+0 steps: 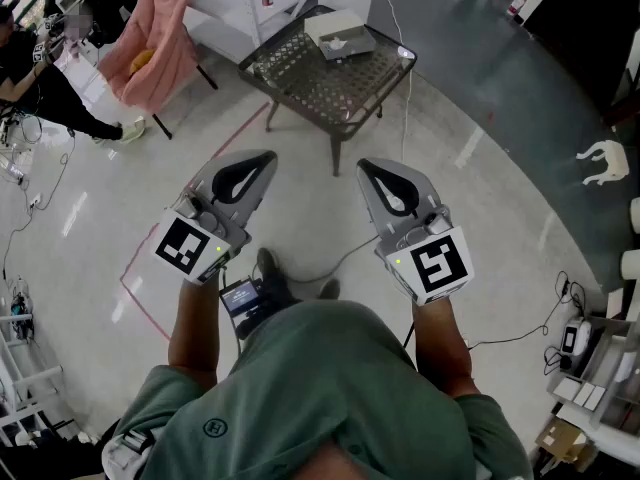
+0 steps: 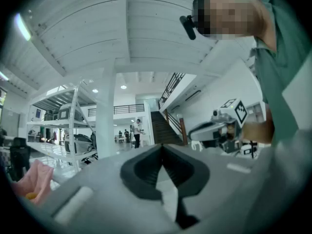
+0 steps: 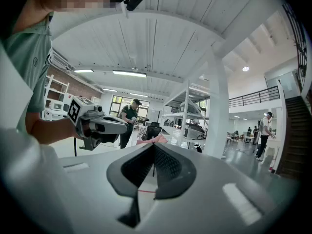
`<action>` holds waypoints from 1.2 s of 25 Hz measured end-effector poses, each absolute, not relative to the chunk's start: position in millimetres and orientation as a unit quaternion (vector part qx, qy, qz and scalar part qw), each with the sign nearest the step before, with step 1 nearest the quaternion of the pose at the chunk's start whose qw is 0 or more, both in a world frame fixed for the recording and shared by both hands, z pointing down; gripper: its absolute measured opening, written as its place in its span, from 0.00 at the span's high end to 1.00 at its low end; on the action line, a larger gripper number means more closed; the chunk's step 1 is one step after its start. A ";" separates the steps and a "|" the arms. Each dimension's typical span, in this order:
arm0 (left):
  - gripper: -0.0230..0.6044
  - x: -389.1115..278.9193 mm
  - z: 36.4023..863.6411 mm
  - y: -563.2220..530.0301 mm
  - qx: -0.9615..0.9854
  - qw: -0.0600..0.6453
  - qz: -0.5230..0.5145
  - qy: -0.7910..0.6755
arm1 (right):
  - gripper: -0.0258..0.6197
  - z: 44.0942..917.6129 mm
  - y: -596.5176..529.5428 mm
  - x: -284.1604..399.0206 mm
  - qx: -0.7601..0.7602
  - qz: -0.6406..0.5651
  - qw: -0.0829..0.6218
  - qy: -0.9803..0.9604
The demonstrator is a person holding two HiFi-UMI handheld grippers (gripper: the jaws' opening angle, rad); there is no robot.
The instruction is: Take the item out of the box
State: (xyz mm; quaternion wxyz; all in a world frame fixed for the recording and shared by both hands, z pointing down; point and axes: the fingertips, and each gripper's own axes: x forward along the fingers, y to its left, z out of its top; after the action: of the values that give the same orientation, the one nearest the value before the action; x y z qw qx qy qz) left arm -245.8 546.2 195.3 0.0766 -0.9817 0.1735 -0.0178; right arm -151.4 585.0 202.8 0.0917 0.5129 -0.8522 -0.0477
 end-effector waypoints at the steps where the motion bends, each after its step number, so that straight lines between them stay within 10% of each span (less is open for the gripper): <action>1: 0.96 -246.1 195.2 547.1 -0.982 0.077 -0.018 0.174 | 0.96 202.2 586.0 -151.4 0.513 -0.048 0.092 -0.852; 30: 0.96 -337.3 187.4 414.6 -0.988 0.068 0.003 0.136 | 0.95 198.1 463.3 -222.8 0.571 -0.017 0.059 -0.818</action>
State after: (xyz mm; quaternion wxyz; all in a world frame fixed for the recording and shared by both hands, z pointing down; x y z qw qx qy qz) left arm -337.3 414.6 187.4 0.0683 -0.9883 0.1361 0.0030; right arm -222.8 463.3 198.1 0.0591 0.5712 -0.8185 -0.0169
